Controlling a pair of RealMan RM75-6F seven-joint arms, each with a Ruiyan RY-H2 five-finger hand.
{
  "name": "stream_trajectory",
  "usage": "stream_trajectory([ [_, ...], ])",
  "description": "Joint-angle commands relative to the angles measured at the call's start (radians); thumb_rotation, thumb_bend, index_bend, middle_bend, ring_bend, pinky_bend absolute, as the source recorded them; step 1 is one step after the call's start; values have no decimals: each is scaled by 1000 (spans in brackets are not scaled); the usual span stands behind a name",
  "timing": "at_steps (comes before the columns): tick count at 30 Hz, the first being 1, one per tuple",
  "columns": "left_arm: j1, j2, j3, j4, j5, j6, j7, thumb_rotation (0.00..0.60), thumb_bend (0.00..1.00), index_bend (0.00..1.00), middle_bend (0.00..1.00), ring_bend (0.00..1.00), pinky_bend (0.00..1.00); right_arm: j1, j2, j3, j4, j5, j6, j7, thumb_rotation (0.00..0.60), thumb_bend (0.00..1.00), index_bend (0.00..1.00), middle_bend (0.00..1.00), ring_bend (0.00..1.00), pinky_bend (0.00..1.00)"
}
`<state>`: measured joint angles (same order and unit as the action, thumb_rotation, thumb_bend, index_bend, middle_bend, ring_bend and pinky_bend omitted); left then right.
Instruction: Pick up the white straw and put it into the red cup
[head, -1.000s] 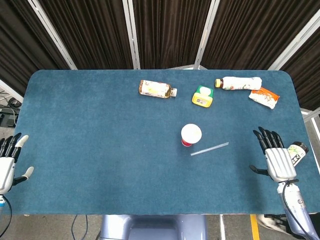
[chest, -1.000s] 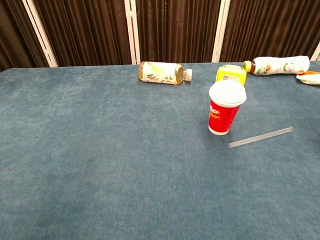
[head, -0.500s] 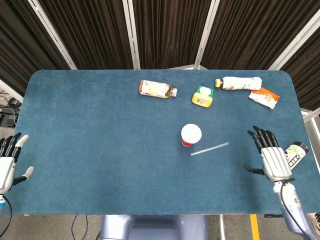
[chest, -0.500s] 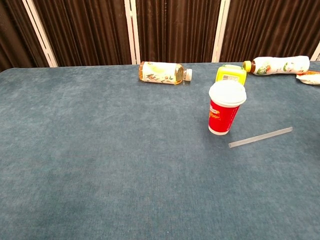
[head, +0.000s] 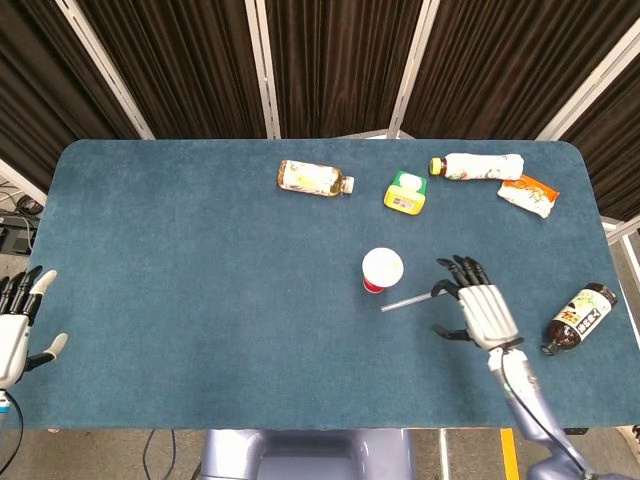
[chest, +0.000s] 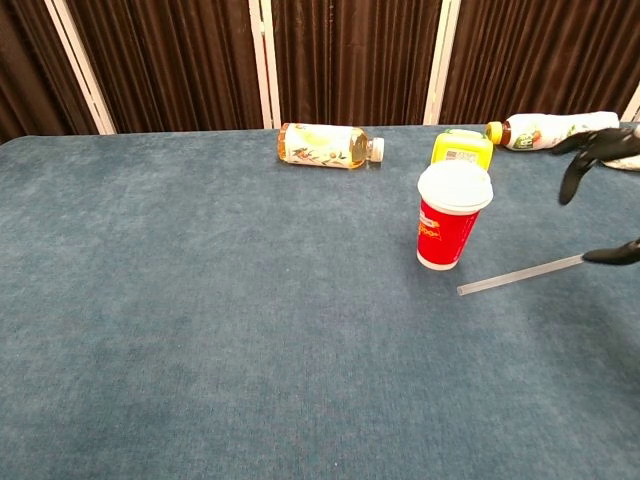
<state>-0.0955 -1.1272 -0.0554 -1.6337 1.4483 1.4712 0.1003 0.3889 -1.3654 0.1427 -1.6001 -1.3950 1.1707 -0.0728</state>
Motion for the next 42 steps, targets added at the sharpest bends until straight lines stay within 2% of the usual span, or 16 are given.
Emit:
stream_trajectory([
  [1,-1,1,0,0,0,-1,-1,600,296,55,0,0,0,23,-45,0,33,38,-36,-33,600,154,436,116,0,0],
  [16,-1,2,0,0,-1,-4,-5,600,295,56,0,0,0,95,-207,37,189,140,-104,-112,600,179,470,139,0,0],
  [25,-4,4,-2,-2,-5,-9,-5,600,296,58,0,0,0,126,-251,77,262,224,-147,-119,600,182,479,144,0,0],
  [31,-6,4,-4,-6,-10,-12,-2,600,296,60,0,0,0,144,-273,91,306,284,-185,-130,600,254,508,154,0,0],
  [42,-8,7,-6,-12,-16,-16,1,600,294,62,0,0,0,158,-290,76,335,313,-209,-148,600,302,516,155,0,0],
])
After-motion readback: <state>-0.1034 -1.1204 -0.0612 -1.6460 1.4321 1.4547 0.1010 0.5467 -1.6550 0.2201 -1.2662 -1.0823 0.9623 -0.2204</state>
